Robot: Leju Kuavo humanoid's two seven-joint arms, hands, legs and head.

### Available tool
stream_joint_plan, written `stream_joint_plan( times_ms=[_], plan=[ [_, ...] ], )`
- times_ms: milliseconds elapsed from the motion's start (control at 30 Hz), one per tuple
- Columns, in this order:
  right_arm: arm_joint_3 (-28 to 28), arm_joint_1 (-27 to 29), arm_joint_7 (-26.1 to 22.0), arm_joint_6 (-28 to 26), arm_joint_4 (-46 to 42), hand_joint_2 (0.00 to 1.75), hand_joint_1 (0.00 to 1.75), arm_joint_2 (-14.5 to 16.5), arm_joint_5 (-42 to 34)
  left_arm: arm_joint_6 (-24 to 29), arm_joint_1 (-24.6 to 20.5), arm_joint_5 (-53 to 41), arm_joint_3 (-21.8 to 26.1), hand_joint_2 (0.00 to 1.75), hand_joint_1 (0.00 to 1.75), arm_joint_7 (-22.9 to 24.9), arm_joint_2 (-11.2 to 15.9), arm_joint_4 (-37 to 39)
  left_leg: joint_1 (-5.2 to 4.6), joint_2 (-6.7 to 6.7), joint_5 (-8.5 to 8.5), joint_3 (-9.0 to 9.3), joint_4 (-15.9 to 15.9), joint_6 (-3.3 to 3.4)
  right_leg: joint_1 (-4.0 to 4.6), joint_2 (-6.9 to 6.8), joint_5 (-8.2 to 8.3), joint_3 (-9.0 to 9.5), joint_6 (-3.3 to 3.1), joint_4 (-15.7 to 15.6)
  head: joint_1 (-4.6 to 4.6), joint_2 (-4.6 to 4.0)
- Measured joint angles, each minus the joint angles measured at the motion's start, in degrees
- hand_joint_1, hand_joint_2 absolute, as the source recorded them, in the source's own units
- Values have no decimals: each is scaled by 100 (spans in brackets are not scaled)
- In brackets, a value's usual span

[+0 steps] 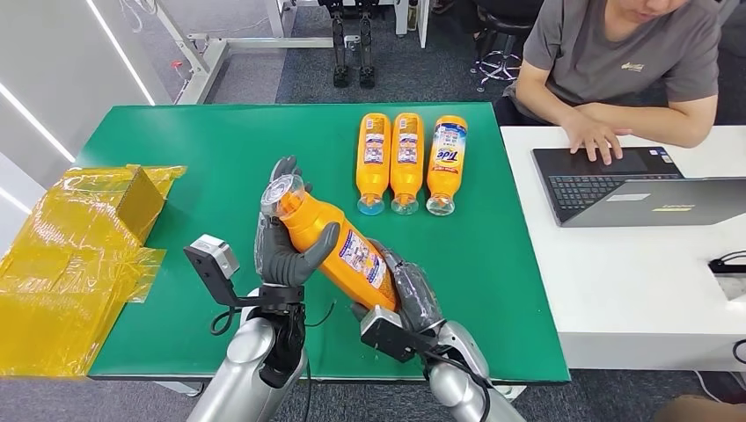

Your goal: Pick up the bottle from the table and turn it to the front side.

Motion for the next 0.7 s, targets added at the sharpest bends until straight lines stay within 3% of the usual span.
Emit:
stream_joint_plan(
  times_ms=[267, 400, 700],
  plan=[
    [-2, -55, -79, 306, 51, 175, 175, 3, 115, -2, -3, 67, 25, 175, 0, 48, 9, 99, 0, 0, 0, -1, 0, 0, 0, 0, 0, 0, 0, 0, 0, 0],
    [-2, -134, -66, 511, 83, 175, 175, 3, 190, 21, -2, 112, 72, 175, 172, 58, 19, 142, 0, 0, 0, -1, 0, 0, 0, 0, 0, 0, 0, 0, -1, 0],
    [0, -313, 48, 674, 349, 175, 175, 58, 288, 19, 11, 148, 95, 175, 175, 50, 61, 144, 0, -1, 0, -2, 0, 0, 0, -1, 0, 0, 0, 1, 1, 0]
  ],
)
